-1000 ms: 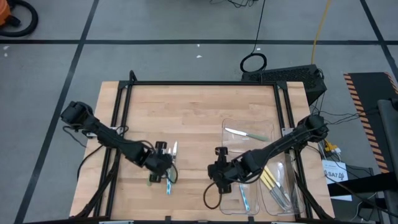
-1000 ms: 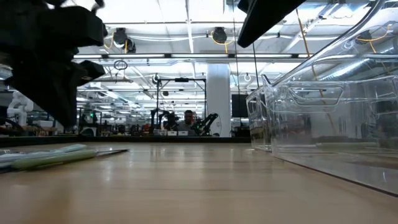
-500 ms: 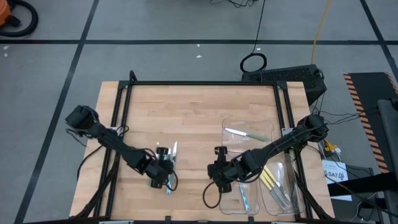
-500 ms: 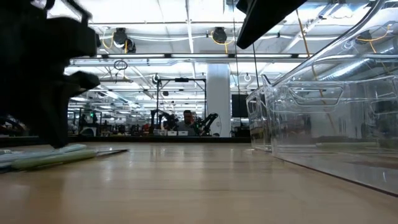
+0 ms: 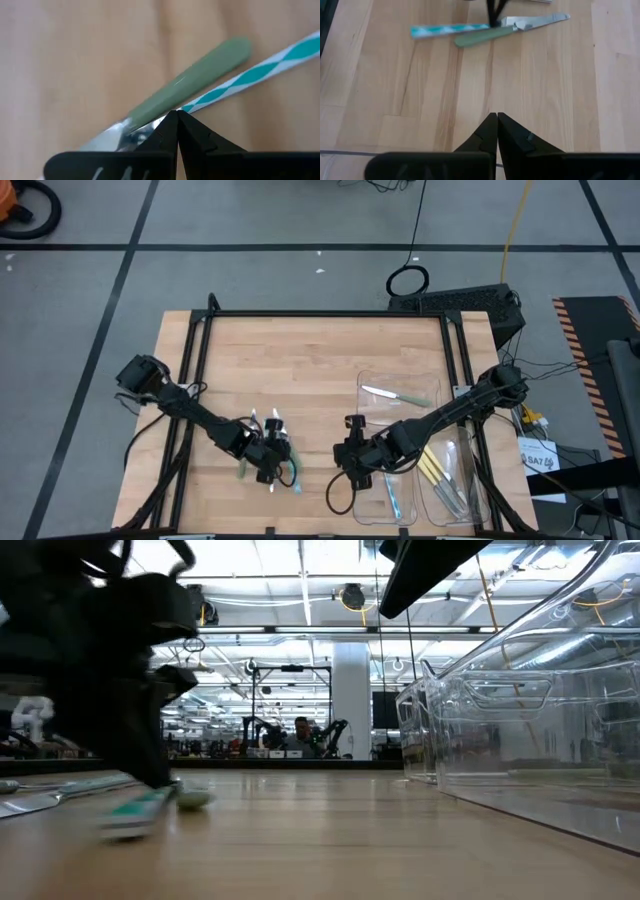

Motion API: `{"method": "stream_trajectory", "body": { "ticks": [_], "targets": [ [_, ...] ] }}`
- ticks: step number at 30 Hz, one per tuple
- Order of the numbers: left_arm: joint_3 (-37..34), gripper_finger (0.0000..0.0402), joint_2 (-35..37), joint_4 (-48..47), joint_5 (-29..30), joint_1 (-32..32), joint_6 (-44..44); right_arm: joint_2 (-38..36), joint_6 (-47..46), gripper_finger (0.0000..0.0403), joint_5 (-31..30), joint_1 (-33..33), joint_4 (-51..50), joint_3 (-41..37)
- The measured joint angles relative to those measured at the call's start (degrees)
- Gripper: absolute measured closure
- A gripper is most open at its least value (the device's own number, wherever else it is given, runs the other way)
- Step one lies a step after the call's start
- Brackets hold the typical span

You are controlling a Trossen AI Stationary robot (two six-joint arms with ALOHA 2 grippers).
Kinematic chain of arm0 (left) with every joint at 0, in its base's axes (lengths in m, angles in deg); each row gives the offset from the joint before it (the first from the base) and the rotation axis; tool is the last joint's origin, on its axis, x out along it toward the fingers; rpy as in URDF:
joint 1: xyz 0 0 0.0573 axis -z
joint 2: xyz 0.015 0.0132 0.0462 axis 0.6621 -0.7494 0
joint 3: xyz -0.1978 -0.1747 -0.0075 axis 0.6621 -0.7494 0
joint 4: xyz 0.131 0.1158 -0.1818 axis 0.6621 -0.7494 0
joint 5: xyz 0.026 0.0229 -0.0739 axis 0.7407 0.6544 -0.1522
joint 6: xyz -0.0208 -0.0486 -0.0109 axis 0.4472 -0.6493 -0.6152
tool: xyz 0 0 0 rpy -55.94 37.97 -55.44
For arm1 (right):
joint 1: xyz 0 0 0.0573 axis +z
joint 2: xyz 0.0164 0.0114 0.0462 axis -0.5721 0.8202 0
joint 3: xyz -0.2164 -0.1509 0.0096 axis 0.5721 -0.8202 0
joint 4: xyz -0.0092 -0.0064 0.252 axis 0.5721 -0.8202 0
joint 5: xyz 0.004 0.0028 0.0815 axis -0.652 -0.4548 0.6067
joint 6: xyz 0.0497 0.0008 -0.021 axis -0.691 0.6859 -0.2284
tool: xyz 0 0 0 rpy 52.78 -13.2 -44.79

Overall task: Sort silverware by color (type)
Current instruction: Put the green knife into the top transparent bin

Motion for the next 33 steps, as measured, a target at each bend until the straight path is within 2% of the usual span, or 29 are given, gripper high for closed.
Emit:
{"method": "stream_trajectory", "body": {
  "ticks": [5, 7, 12, 17, 20, 27, 30, 33],
  "targets": [
    [0.0, 0.0385, 0.0, -0.55, 4.57, -3.24, 1.31, 0.0, -0.44, 0.0396, -0.12, -0.02, 0.34, 0.0],
    [0.0, 0.0385, 0.49, -0.78, 4.61, -3.86, 2.81, 0.0, -1.3, 0.0396, -0.88, -0.01, 1.08, 0.0],
    [0.0, 0.0385, 0.61, 0.0, 1.4, -4.11, 7.16, 1.21, -6.09, 0.0396, -7.58, -0.04, 6.03, 0.0],
    [-0.02, 0.0385, -0.85, 1.6, 1.13, -5.36, 10.33, 3.78, -7.35, 0.039, -4.25, -1.11, 14.21, 0.0],
    [-0.02, 0.0385, -2.21, 3.2, 1.02, -6.85, 11.78, 5.5, -8.24, 0.0374, -2.77, -1.9, 17.0, 0.0],
    [0.0, 0.0385, -2.85, 8.92, 1.44, -10.45, 12.67, 9.15, -9.98, 0.0327, -2.79, -5.69, 16.64, -0.01],
    [0.04, 0.0385, -0.88, 7.88, 1.71, -11.29, 11.5, 10.1, -11.55, 0.0307, -2.75, -7.13, 16.08, 0.0],
    [-0.13, 0.0385, 2.62, -0.43, 1.68, -11.61, 8.8, 11.01, -12.07, 0.0285, -2.69, -7.61, 16.11, 0.0]
  ]
}}
